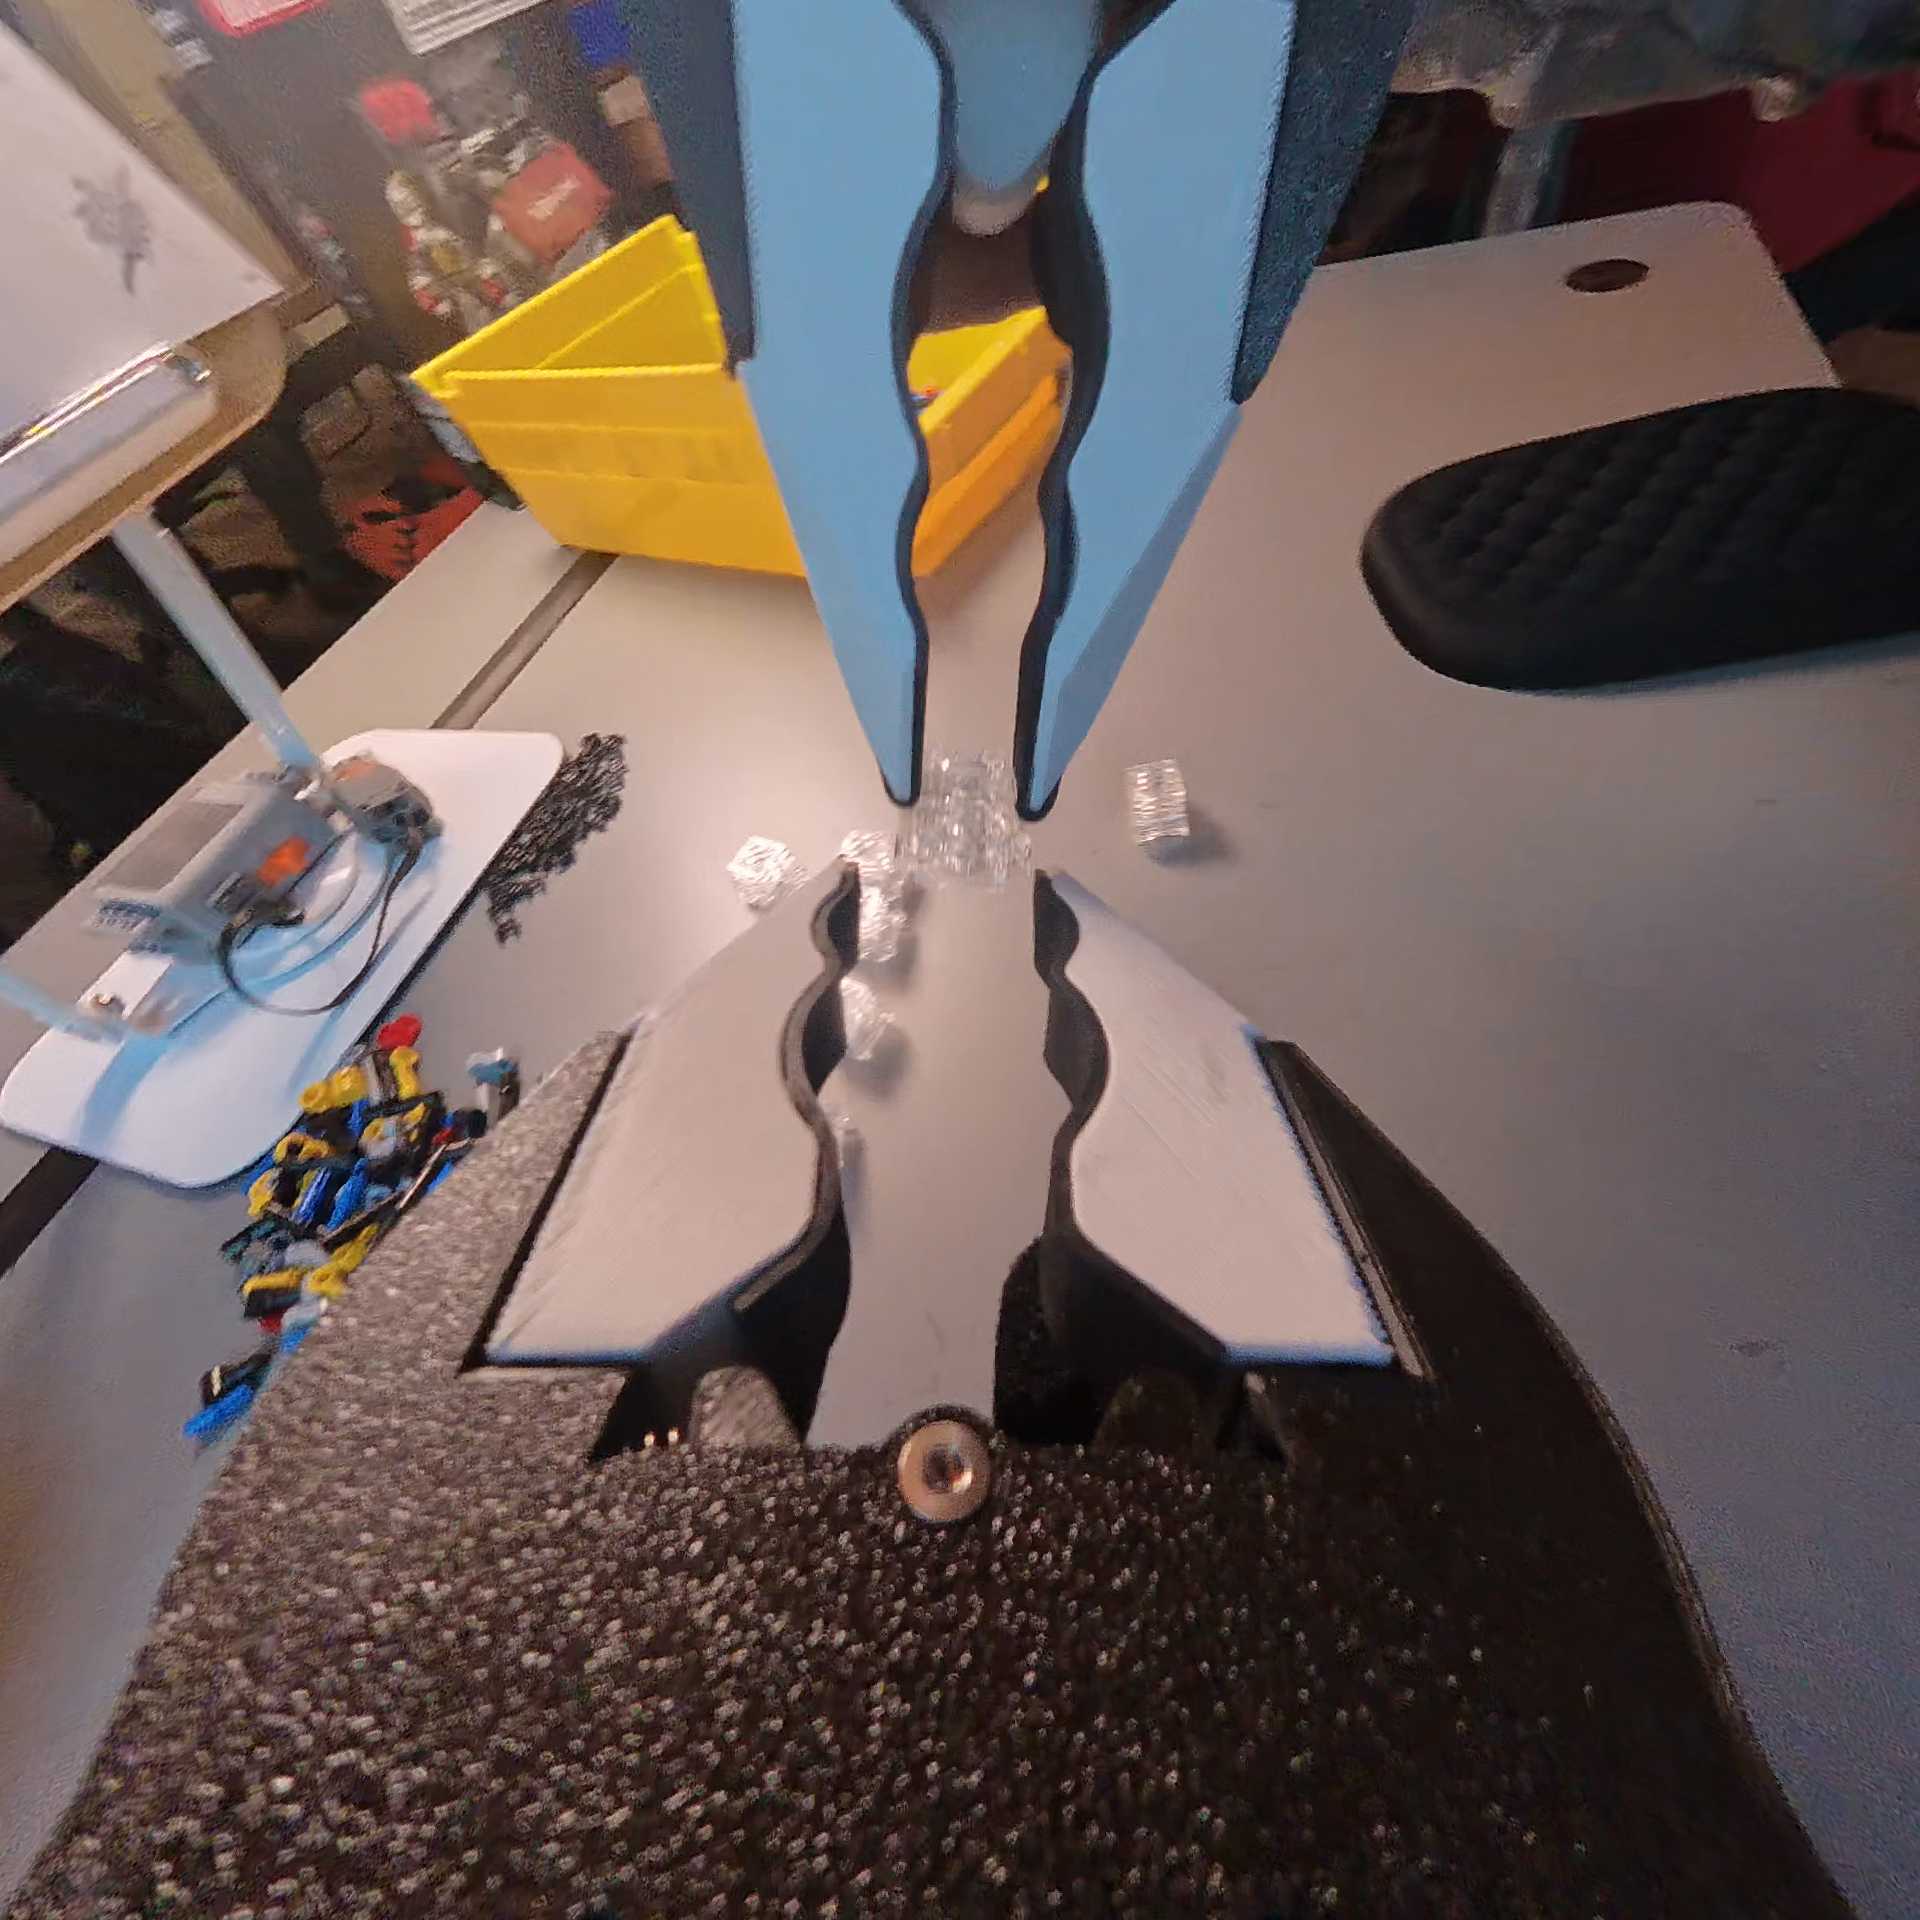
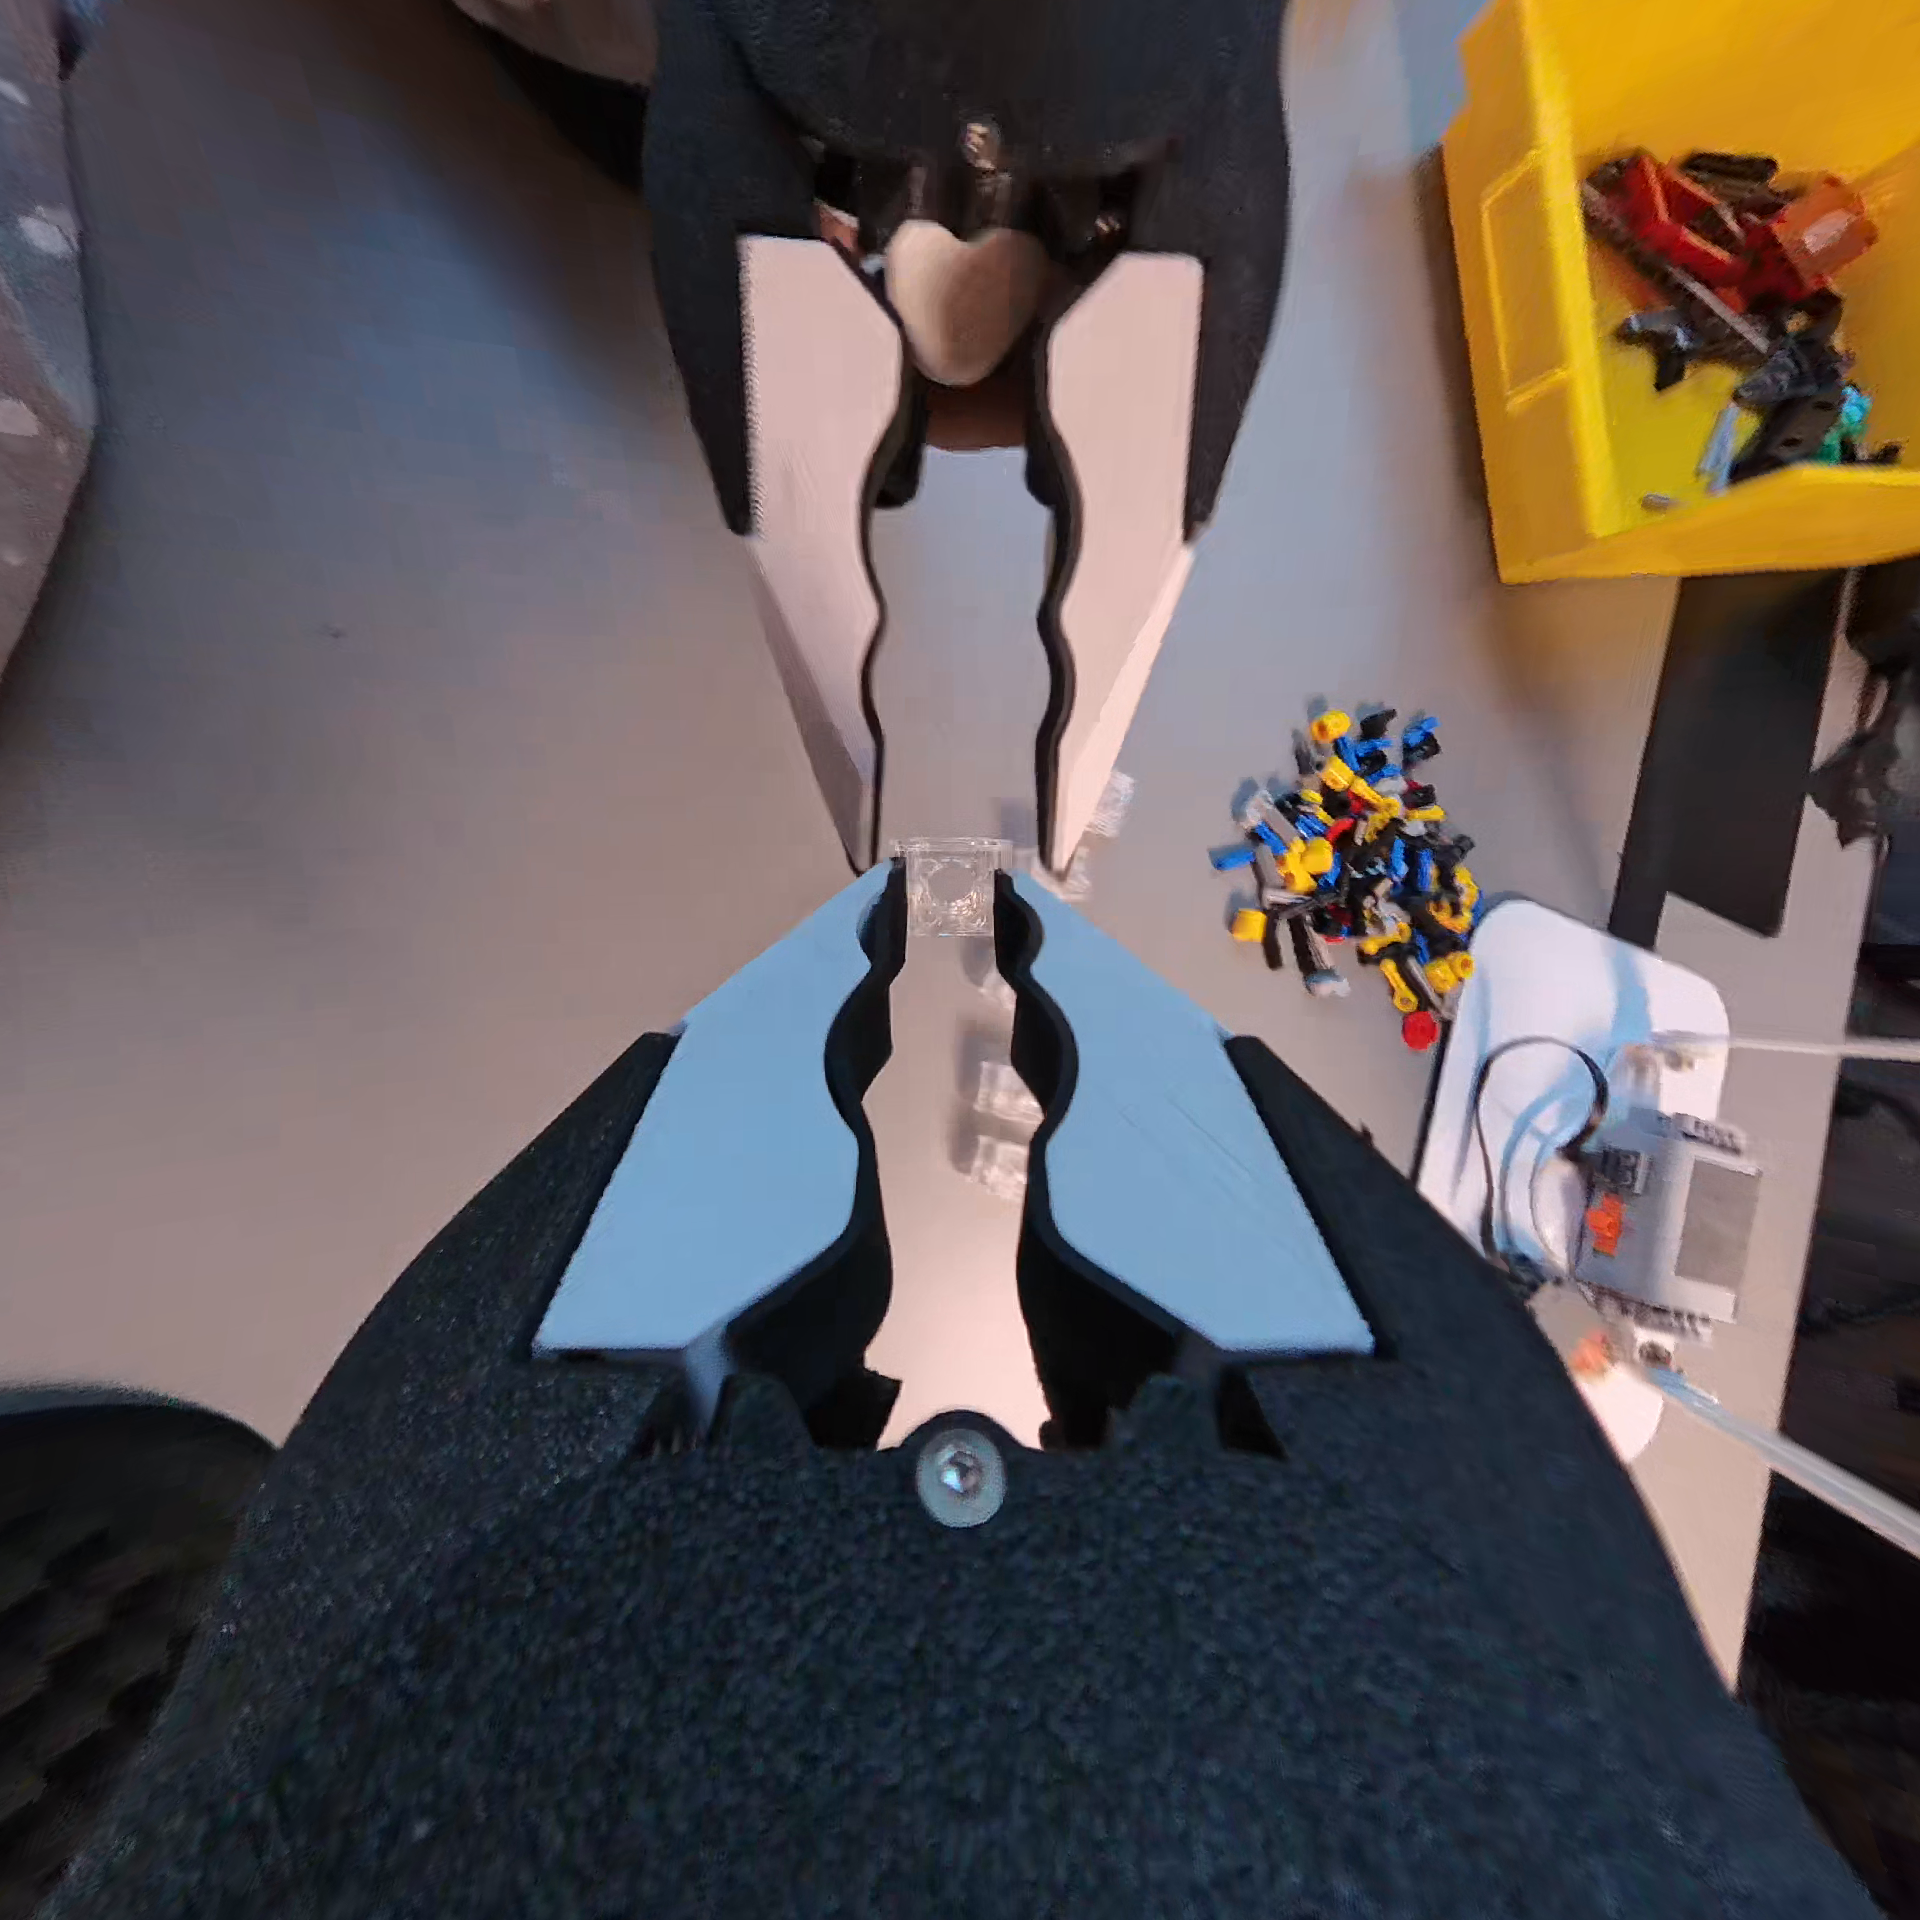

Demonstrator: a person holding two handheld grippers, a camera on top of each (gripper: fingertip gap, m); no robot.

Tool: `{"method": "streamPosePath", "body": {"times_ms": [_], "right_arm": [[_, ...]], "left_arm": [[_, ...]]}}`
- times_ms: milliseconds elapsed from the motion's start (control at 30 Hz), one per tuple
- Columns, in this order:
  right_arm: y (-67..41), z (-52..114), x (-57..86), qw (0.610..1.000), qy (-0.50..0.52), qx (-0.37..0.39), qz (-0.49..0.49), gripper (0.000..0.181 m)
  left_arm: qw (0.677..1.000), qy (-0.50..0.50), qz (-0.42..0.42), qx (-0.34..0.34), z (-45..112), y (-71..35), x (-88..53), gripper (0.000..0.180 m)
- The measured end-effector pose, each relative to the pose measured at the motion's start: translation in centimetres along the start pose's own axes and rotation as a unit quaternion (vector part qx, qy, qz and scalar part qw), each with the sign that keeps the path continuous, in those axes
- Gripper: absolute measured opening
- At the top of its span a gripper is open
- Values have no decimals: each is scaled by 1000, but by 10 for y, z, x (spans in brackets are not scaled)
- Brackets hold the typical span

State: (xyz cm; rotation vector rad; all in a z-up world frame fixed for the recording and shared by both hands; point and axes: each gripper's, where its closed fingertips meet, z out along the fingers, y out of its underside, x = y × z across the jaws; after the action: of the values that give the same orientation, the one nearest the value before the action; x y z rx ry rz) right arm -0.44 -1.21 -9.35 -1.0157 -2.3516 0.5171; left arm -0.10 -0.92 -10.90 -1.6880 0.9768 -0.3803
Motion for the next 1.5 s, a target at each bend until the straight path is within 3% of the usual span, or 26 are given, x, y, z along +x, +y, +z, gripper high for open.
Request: {"method": "streamPosePath", "body": {"times_ms": [167, 367, 600, 800, 967, 1133, 1300, 1433, 1500], "right_arm": [[71, 36, 56, 988, -19, -120, 98, 16], [107, 77, 55, 974, -74, -169, 130, 17], [81, 12, 29, 986, -48, -88, 131, 33], [119, -1, -72, 980, -95, -127, 120, 35], [120, 14, -76, 983, -78, -101, 134, 16], [93, 5, -64, 985, -75, -35, 151, 16], [29, -9, -29, 978, -22, 97, 182, 16], [-9, -17, -18, 961, -26, 179, 210, 16], [-20, -22, -19, 956, -40, 207, 203, 16]], "left_arm": [[995, -65, -79, 3, -15, 21, -52, 43], [992, -69, -108, -7, -15, 35, -62, 43], [992, -38, -124, -4, -11, 32, -51, 44], [990, 10, -142, -3, 0, 29, -31, 44], [990, 53, -133, -16, 11, 31, -5, 44], [987, 93, -128, -13, 18, 23, 19, 44], [980, 130, -145, 47, 15, -4, 36, 42], [970, 137, -165, 114, -2, -27, 27, 15], [959, 173, -177, 137, -12, -34, 29, 15]]}}
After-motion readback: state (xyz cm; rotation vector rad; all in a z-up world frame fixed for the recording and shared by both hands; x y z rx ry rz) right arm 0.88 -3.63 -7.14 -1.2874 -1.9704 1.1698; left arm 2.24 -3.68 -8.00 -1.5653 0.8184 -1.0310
